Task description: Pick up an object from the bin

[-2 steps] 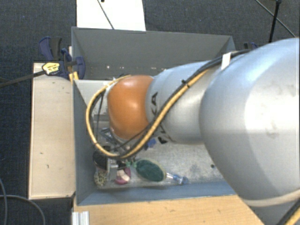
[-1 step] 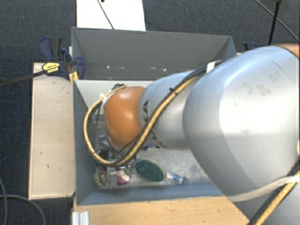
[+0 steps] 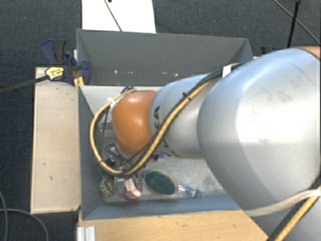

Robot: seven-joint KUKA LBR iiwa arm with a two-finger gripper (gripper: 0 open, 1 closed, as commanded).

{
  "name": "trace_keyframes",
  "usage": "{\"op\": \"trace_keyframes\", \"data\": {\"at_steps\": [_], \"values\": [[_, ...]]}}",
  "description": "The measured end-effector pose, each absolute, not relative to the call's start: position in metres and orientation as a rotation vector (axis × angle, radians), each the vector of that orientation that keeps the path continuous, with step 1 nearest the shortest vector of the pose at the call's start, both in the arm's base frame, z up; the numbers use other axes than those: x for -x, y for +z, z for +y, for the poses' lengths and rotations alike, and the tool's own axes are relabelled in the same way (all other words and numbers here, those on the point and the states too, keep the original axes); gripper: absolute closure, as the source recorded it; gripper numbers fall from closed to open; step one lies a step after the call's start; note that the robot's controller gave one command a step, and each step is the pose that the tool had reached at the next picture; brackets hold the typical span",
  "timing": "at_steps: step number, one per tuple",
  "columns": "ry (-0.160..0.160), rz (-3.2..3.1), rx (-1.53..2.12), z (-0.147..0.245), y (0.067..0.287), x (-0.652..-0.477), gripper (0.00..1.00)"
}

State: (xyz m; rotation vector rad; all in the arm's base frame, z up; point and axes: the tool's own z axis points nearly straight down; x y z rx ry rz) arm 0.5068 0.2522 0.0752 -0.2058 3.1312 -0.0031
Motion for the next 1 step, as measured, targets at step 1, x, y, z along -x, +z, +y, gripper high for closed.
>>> {"op": "trace_keyframes", "data": {"at_steps": [1], "values": [[0.005, 3.11, 0.359, 0.2376, 0.2953, -0.5064, 1.0]]}}
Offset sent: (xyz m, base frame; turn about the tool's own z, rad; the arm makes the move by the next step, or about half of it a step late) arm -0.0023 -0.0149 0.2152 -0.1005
